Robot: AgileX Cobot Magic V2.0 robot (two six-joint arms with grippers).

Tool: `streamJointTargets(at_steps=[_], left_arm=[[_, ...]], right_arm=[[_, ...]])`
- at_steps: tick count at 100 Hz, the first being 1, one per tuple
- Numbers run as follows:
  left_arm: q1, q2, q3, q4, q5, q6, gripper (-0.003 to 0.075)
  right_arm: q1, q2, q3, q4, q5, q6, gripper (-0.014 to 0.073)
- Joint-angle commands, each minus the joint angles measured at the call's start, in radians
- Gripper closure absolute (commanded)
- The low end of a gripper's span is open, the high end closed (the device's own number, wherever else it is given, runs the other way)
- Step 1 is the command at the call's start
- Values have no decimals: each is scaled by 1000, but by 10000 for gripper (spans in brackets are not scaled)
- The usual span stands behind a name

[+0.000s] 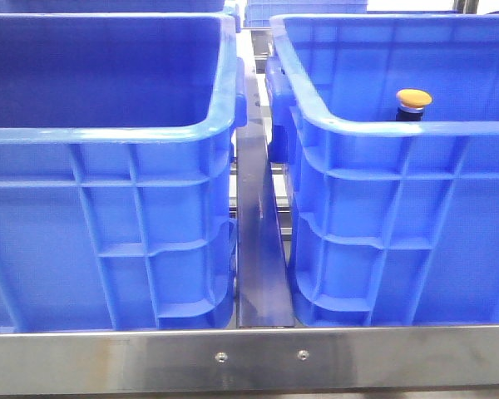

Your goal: Pick red and yellow buttons and place in box

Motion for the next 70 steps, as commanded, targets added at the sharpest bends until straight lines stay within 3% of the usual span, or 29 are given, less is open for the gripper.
streamJointTargets(at_steps=[1,36,70], left_arm=[[1,-30,19,-3,-79,-11,741],[1,-30,19,-3,-78,-11,741],[1,-30,19,-3,-78,-11,741]], right_arm=[[3,13,-25,107,15,0,697],[3,13,-25,107,10,-2,697],[46,13,-25,107,-188,-2,697]])
